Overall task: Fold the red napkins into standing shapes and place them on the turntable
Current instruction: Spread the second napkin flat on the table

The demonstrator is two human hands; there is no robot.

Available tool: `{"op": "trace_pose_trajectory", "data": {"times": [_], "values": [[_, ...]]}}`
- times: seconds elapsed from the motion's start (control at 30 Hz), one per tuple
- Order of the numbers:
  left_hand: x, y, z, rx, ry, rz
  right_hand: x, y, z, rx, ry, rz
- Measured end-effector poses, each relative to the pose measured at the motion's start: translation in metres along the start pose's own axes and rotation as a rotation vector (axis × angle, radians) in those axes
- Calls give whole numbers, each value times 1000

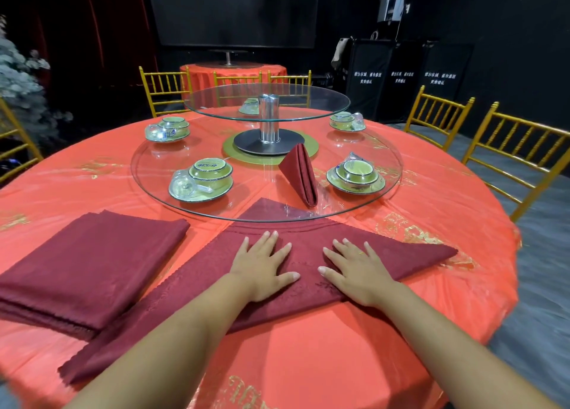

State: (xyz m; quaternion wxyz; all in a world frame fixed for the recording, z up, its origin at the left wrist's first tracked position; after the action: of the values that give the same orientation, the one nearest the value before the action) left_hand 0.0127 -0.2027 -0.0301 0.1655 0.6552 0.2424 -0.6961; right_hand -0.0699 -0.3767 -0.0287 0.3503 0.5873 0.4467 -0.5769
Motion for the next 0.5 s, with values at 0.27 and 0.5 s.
{"op": "trace_pose_trajectory", "data": {"times": [0.27,0.5], "values": [[15,-42,24,-57,-96,62,9,9,1,49,4,22],[29,-48,24,-63,-173,20,10,10,4,96,25,49]]}}
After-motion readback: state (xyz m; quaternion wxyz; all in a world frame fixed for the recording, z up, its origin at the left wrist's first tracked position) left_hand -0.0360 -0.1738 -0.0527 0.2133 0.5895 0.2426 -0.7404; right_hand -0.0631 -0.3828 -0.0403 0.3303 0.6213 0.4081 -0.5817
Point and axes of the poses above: each hand's wrist, its own y-axis towards the middle knuckle, its own x-axis out of the palm, z = x × y, the point moved 6 cm from there along y, towards the middle knuckle, and after that the axes turned 14 degrees about x, right-handed, at the moved point
